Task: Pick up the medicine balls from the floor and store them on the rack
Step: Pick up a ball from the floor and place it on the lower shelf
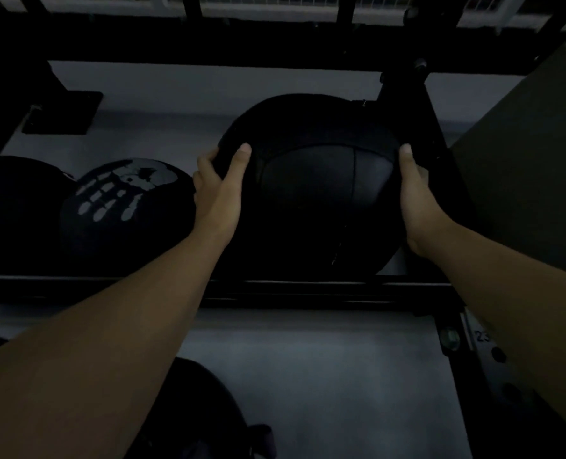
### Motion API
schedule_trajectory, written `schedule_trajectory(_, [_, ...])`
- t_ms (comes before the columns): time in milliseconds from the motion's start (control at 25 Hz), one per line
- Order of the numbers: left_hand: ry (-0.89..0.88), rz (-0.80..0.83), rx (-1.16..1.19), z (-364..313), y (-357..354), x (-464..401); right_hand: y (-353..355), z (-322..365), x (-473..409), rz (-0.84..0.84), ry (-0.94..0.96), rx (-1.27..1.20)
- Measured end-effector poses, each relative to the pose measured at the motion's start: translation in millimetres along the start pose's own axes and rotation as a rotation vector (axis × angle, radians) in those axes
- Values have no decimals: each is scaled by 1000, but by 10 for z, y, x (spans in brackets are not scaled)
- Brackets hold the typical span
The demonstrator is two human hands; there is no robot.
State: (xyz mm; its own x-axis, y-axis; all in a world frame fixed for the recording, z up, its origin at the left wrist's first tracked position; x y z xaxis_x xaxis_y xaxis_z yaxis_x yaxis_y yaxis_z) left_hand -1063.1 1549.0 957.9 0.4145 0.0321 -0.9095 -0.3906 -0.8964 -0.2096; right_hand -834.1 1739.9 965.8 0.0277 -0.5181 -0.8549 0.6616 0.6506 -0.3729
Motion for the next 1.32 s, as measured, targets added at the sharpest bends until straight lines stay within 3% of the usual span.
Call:
schedule_trajectory(120, [91,-22,118,-176,148,93,-14,302,161,-43,25,3])
schedule_trajectory(240, [217,4,170,-373,291,305,3,461,179,-40,-70,-76])
schedule_trajectory(360, [196,-17,117,-618,412,699,105,656,417,-13,-101,-150])
schedule_trajectory(520, [125,-180,108,-976,546,1329,335,1087,1035,-64,-58,-179])
schedule_trajectory(720, [232,-250,109,-1278,700,1927,581,1390,1504,-118,-129,-188])
schedule_trajectory(1320, [455,-36,43,-890,798,3157,1457,1010,2833,-354,-306,-59])
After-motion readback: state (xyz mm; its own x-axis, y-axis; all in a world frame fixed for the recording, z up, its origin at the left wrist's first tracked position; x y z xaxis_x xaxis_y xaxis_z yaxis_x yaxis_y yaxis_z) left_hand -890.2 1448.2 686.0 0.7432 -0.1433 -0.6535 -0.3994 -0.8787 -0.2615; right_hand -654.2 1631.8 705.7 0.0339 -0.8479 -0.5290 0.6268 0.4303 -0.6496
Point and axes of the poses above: each hand's wrist, its own x-axis away from the middle knuckle, its own y-axis out of the back of the hand, z = x × y, the point moved 6 cm from there along -x, towards the middle knuckle, and after that the axes turned 15 degrees about -x, right-handed, at the moved point
